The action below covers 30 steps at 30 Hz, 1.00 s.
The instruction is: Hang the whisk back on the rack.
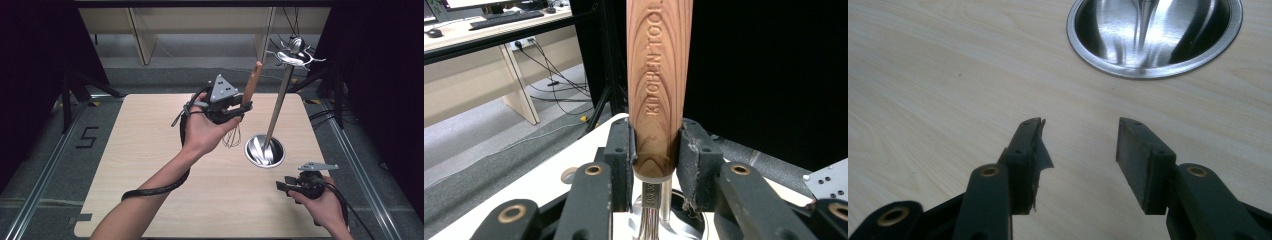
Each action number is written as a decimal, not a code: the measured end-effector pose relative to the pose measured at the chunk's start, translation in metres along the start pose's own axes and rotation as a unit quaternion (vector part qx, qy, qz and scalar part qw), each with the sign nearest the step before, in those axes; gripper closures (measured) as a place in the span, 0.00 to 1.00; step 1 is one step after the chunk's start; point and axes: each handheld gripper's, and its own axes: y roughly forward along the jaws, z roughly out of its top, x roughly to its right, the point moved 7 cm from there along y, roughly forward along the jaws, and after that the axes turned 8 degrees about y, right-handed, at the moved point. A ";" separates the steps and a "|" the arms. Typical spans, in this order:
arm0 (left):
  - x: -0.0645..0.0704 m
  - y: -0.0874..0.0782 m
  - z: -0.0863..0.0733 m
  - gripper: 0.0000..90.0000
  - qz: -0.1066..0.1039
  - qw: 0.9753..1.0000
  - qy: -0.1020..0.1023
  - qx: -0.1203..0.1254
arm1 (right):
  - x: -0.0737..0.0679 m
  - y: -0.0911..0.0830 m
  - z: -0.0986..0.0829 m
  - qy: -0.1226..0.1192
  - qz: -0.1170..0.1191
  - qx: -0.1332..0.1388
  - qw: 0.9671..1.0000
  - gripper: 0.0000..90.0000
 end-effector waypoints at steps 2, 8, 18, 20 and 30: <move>0.000 0.001 0.001 0.76 0.001 1.000 -0.001 0.002 | -0.002 0.001 0.000 0.006 0.006 0.000 1.000 0.60; -0.001 0.004 0.006 0.76 0.000 1.000 -0.002 0.004 | -0.002 0.001 0.000 0.007 0.007 0.000 1.000 0.60; 0.001 0.012 0.016 0.76 -0.003 1.000 0.001 0.006 | -0.002 0.001 -0.001 0.010 0.005 -0.003 1.000 0.60; 0.003 0.013 0.017 0.76 -0.005 1.000 0.001 0.007 | -0.002 0.000 -0.001 0.010 0.004 -0.002 1.000 0.60; 0.007 0.019 0.020 0.76 -0.004 1.000 0.009 0.000 | 0.000 -0.001 0.000 0.002 0.000 -0.002 1.000 0.60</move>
